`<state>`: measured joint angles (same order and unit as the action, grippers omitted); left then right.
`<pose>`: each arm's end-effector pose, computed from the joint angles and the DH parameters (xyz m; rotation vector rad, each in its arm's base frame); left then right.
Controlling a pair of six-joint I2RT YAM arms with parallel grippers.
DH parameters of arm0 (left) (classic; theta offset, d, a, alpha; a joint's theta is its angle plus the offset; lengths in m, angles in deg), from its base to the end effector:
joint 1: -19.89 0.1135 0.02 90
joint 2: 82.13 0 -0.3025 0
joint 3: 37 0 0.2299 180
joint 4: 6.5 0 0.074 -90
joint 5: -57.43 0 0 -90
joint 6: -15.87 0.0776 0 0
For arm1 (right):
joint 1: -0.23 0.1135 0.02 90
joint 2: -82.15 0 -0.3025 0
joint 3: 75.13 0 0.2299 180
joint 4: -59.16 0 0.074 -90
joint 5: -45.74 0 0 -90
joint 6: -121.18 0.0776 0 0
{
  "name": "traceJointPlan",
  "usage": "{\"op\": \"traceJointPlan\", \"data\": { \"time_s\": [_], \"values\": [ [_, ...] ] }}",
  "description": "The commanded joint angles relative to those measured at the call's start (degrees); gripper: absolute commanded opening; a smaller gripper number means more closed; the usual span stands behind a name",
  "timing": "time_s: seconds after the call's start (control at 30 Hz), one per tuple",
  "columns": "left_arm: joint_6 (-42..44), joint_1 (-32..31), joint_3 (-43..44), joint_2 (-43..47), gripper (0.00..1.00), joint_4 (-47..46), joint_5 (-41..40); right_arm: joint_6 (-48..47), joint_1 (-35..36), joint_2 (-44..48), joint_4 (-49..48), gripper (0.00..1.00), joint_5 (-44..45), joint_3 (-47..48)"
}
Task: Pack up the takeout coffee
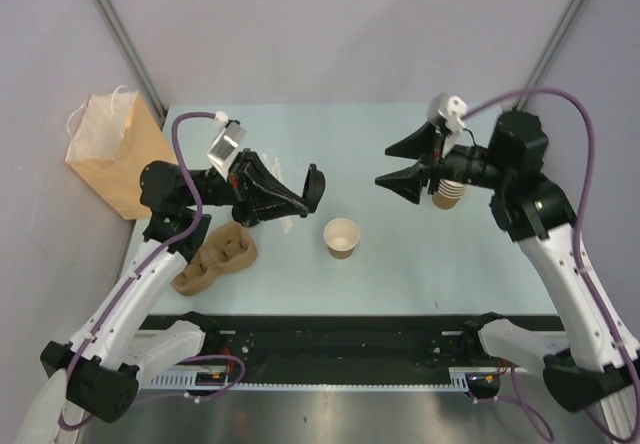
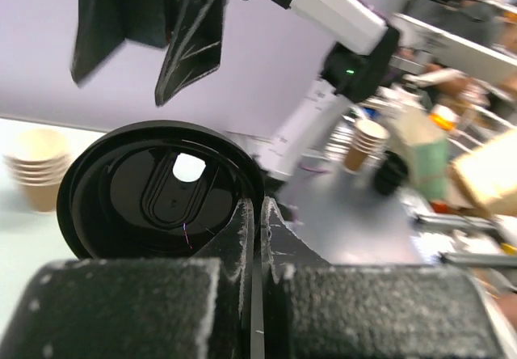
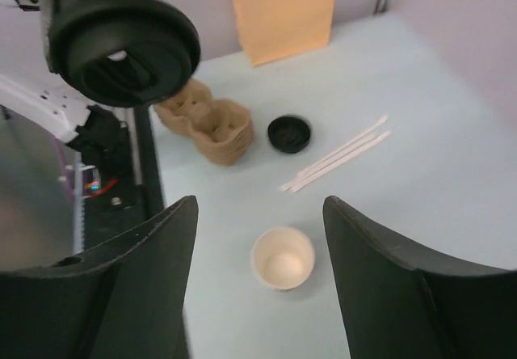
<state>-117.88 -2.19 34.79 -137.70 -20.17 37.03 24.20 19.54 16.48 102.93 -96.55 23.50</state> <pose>0.1184 -0.1265 0.4776 1.0124 1.2331 -1.5543 0.1756 0.1266 0.4914 -1.0274 1.4541 0.9516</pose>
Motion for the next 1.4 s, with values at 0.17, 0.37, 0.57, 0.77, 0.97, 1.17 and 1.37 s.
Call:
{"op": "traceJointPlan", "data": {
  "time_s": [0.17, 0.37, 0.57, 0.77, 0.97, 1.17, 1.37],
  "values": [
    [-12.8, -5.9, 3.8, -2.3, 0.0, -9.2, 6.4, -21.3, 12.8, 15.0, -34.3, 0.64, 17.1, -16.3],
    [-17.9, -7.0, 3.3, -2.3, 0.0, -16.0, 6.0, -36.2, 29.3, 17.7, -33.3, 0.6, 23.2, -19.2],
    [-17.5, -9.6, 2.2, -2.0, 0.0, -15.8, 7.1, -50.1, 41.2, 18.1, -34.5, 0.57, 31.0, -22.5],
    [-17.6, -10.4, 1.6, -1.9, 0.0, -15.9, 7.1, -56.5, 45.5, 17.8, -35.6, 0.52, 33.5, -23.1],
    [-17.7, -11.0, 1.6, -2.6, 0.0, -15.8, 6.8, -61.1, 48.5, 17.3, -35.3, 0.47, 35.4, -23.4],
    [-17.0, -11.5, 1.0, -2.9, 0.0, -14.1, 6.2, -65.8, 48.7, 17.2, -33.7, 0.4, 34.8, -23.4],
    [-15.8, -12.1, 1.3, -3.1, 0.0, -11.7, 6.3, -70.7, 49.0, 17.7, -28.9, 0.37, 31.9, -23.4]
  ]
}}
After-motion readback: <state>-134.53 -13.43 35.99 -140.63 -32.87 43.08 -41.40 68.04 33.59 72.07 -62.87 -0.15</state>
